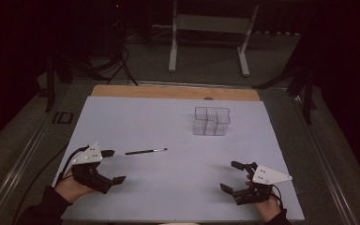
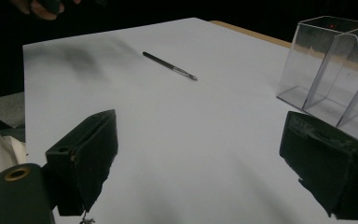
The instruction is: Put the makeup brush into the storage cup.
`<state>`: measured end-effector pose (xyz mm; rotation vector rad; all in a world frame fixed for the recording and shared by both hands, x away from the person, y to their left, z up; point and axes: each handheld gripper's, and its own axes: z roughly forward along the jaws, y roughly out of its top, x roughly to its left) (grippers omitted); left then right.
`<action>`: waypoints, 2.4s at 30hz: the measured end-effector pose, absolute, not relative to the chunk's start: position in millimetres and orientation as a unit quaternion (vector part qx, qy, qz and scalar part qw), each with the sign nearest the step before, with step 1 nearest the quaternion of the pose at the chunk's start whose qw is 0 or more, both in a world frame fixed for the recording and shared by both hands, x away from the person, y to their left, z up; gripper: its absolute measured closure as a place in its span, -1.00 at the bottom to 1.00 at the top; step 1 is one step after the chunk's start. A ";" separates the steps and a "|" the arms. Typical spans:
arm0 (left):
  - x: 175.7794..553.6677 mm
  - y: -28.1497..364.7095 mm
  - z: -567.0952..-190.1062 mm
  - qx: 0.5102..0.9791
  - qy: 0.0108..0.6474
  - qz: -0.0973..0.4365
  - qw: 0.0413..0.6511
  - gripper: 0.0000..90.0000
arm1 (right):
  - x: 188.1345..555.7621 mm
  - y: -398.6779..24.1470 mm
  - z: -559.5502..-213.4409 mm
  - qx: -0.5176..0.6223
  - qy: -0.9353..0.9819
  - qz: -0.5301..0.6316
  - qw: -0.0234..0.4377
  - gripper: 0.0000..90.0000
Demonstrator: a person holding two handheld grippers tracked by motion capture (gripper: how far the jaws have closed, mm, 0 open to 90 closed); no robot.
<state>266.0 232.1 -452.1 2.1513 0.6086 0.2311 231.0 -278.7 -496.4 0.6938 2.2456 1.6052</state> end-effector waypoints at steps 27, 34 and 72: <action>333.9 211.5 -433.0 0.941 0.173 0.037 0.288 -0.95 | 231.8 -279.0 -496.2 0.241 0.778 0.561 0.148 -0.75; 350.2 208.4 -428.9 0.949 0.162 0.033 0.270 -0.95 | 231.9 -278.5 -496.3 0.241 0.779 0.561 0.146 -0.75; 397.9 166.0 -464.5 0.988 0.088 -0.018 0.122 -0.16 | 232.5 -275.9 -497.3 0.236 0.782 0.560 0.143 -0.75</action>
